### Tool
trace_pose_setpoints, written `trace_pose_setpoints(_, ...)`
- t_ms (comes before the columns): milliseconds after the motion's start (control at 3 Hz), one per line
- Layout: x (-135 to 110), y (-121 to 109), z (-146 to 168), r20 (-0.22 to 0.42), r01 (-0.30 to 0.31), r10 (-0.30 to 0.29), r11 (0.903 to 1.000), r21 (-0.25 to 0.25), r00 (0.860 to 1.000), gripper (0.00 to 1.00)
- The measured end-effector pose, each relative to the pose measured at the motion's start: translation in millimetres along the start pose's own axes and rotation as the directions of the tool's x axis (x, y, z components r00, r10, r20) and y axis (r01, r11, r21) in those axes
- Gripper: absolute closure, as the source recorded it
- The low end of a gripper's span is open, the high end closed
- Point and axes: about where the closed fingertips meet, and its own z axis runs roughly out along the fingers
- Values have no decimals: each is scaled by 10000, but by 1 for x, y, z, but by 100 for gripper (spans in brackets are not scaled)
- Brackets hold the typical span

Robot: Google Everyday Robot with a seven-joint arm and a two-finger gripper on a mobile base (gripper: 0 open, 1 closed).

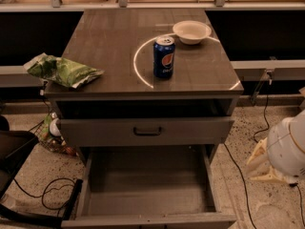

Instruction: Close middle drawer

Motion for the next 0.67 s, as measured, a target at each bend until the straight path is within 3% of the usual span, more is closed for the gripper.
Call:
trace_pose_setpoints(333,4,14,19,123,-10,13,9997,-246,9999,100)
trace_pose_setpoints(667,4,14,19,123,-7,10,9997,-244,9999,100)
